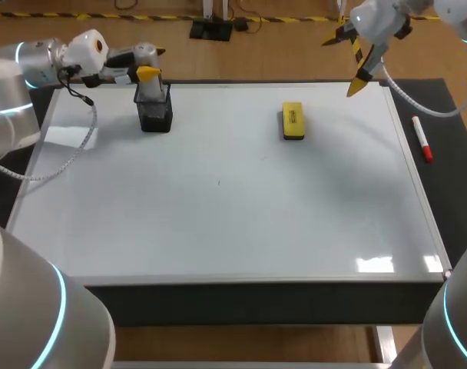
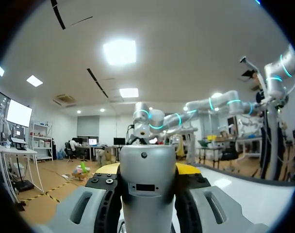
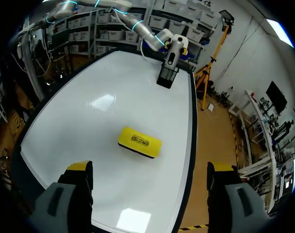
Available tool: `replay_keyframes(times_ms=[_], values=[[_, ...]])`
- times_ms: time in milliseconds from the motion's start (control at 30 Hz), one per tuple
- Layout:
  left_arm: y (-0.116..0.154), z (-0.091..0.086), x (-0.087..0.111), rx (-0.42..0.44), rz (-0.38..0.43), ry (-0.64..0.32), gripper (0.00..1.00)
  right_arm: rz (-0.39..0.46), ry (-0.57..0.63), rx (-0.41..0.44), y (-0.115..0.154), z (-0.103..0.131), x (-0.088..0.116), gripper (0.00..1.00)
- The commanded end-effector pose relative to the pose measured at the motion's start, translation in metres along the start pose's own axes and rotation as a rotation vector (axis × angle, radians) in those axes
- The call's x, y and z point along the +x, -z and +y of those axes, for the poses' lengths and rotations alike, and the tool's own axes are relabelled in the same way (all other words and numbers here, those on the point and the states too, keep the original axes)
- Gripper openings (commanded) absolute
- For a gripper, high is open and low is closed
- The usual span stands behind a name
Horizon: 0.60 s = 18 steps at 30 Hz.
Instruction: Pick up the inspection probe, press it on each red-marked spot on the whiteboard one by one, put down the probe, pick up the eraser, and wipe off all the red marks.
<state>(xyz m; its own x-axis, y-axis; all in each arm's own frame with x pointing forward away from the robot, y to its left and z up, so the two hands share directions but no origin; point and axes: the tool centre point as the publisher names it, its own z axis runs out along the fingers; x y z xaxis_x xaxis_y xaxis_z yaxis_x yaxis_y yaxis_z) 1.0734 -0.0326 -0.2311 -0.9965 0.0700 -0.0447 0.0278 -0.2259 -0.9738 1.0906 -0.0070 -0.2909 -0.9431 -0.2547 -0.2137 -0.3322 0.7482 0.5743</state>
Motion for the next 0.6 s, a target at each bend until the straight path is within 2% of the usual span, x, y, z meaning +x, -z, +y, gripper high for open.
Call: replay_keyframes(times_ms=[33,600], values=[[0.000,0.004,-0.002,-0.001,-0.006,0.004,0.00,0.003,0.001,0.005,0.001,0.000,0.000,1.00],[0.004,0.016,0.001,-0.007,-0.027,-0.007,0.00,0.003,0.001,0.005,0.001,0.000,0.000,1.00]])
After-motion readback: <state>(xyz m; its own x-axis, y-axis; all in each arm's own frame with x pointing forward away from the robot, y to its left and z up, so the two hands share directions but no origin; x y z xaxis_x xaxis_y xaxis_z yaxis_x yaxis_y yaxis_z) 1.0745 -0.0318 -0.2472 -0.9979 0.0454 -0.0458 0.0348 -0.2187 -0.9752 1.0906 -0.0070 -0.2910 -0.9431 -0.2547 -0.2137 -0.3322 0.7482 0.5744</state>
